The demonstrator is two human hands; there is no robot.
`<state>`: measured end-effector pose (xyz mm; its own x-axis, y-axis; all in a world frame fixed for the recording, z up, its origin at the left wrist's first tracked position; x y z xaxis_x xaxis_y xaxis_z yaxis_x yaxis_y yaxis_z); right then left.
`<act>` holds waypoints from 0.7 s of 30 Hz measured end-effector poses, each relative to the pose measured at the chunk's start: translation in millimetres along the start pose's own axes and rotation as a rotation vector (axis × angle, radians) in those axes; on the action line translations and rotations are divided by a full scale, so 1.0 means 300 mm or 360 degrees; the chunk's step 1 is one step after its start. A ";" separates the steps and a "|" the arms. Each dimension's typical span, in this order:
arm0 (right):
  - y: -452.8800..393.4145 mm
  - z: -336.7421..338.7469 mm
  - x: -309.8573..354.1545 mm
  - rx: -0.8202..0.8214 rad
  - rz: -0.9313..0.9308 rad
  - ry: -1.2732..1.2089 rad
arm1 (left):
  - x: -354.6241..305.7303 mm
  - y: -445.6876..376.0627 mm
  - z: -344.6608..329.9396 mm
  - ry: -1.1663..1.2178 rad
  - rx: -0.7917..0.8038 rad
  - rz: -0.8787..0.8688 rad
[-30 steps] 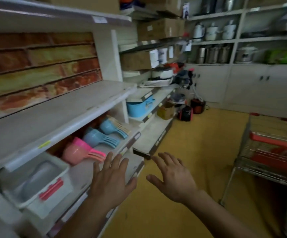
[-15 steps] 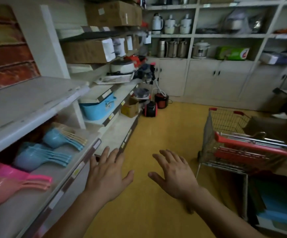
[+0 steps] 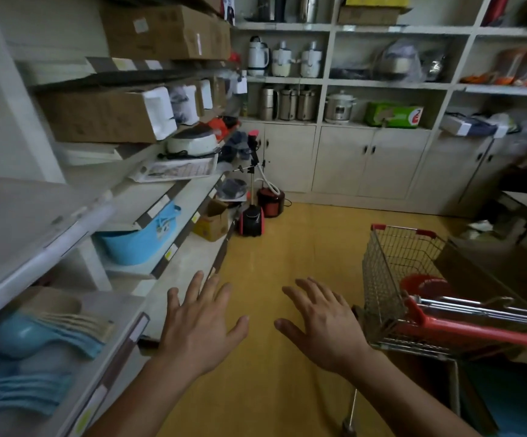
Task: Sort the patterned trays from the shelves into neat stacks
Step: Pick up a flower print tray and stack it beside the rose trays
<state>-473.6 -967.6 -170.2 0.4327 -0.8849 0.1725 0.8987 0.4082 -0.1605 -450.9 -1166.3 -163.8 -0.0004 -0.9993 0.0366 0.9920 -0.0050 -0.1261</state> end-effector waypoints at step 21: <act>-0.802 -0.017 -0.733 0.0000 0.0118 -0.0090 | -0.339 -0.995 -0.066 -0.0079 -0.0011 0.0066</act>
<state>-785.2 -872.4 -174.6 0.5017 -0.8380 0.2147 0.8639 0.4724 -0.1747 -749.4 -1063.8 -149.6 0.0472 -0.9957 0.0803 0.9901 0.0360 -0.1357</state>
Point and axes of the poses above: each hand's wrist, its own y-axis away from the middle knuckle, its own z-axis out of the back of the hand, x = y × z, the point moved 5 cm from there along -y, towards the middle knuckle, and after that the axes turned 2 degrees about -y, right-handed, at the moved point
